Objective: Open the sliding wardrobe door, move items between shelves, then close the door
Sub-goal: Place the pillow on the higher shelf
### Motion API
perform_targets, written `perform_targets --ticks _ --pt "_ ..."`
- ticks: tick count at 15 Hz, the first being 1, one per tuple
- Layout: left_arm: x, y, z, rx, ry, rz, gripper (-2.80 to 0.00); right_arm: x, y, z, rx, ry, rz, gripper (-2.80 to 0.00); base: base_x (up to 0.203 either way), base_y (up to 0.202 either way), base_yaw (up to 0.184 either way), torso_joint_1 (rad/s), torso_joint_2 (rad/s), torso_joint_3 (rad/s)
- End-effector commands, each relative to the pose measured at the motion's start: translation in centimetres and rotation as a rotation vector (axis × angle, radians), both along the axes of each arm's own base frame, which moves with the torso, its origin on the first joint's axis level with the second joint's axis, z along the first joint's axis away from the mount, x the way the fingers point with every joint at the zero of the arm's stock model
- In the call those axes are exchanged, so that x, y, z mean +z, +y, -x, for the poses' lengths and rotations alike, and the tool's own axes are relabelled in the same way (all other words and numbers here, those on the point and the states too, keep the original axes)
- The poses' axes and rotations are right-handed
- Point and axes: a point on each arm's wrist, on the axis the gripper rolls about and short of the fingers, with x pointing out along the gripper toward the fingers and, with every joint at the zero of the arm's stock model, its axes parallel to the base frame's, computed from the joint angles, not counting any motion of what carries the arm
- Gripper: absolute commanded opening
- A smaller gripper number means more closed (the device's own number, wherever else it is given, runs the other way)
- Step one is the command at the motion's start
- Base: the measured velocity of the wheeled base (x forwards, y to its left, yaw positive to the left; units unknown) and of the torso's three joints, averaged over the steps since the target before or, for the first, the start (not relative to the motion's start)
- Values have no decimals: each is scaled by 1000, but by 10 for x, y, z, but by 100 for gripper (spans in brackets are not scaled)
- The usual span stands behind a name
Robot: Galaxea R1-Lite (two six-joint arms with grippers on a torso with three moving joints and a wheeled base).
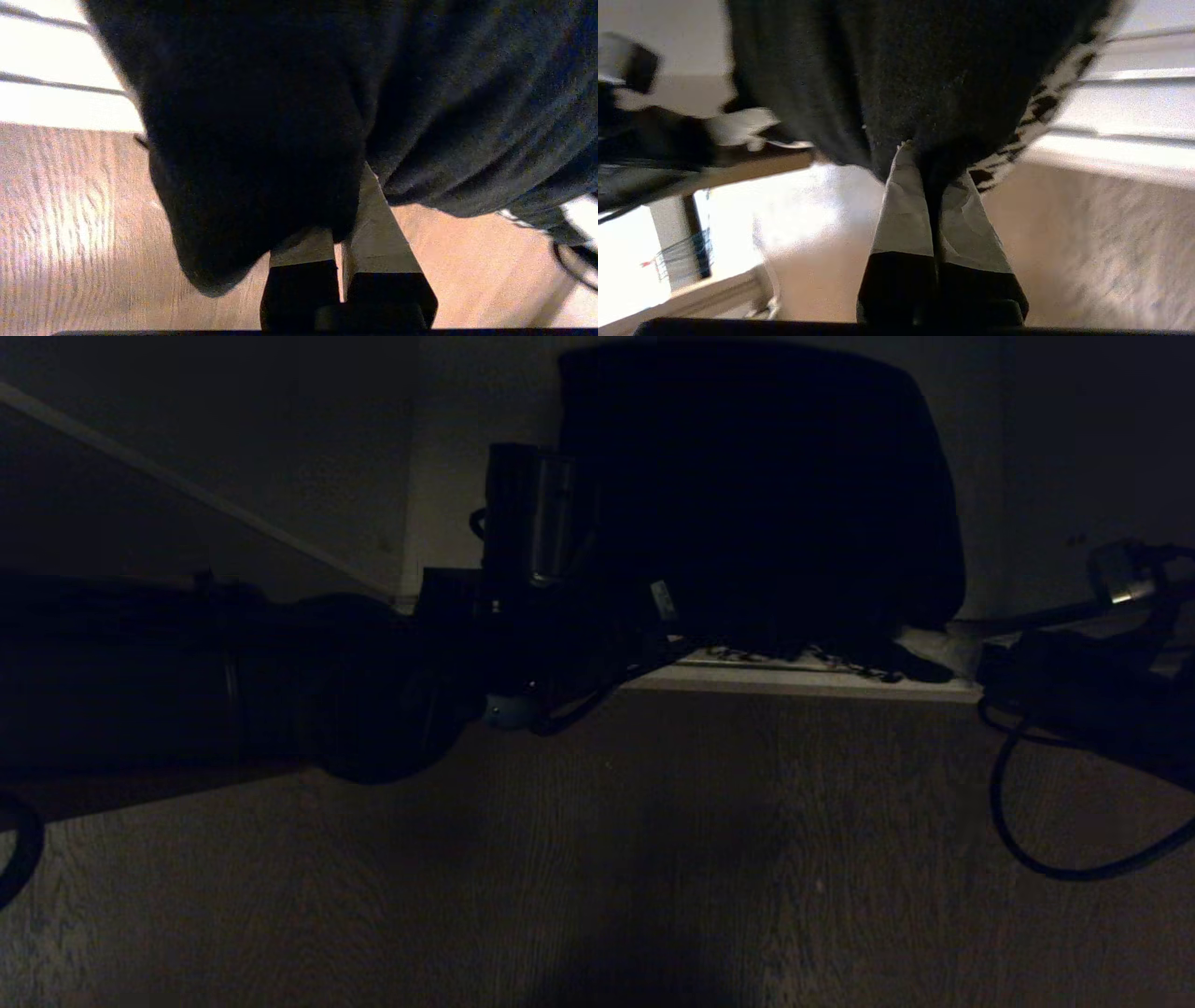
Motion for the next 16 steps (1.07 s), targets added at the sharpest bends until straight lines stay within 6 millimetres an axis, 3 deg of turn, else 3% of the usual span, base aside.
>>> perform_targets --ticks 1,7,11,16 --pt "-7 -5 9 -30 3 -34 -280 17 5 33 32 -34 -3 -280 0 0 0 0 0 0" --pt "-1 -12 34 -27 -45 -88 -280 24 9 81 78 1 3 -280 0 0 0 0 0 0" --pt "6 -11 50 -60 -65 -96 -280 36 11 125 123 25 6 -280 0 0 0 0 0 0" --pt "11 2 69 -85 -90 -122 -280 47 6 163 142 34 6 -280 0 0 0 0 0 0"
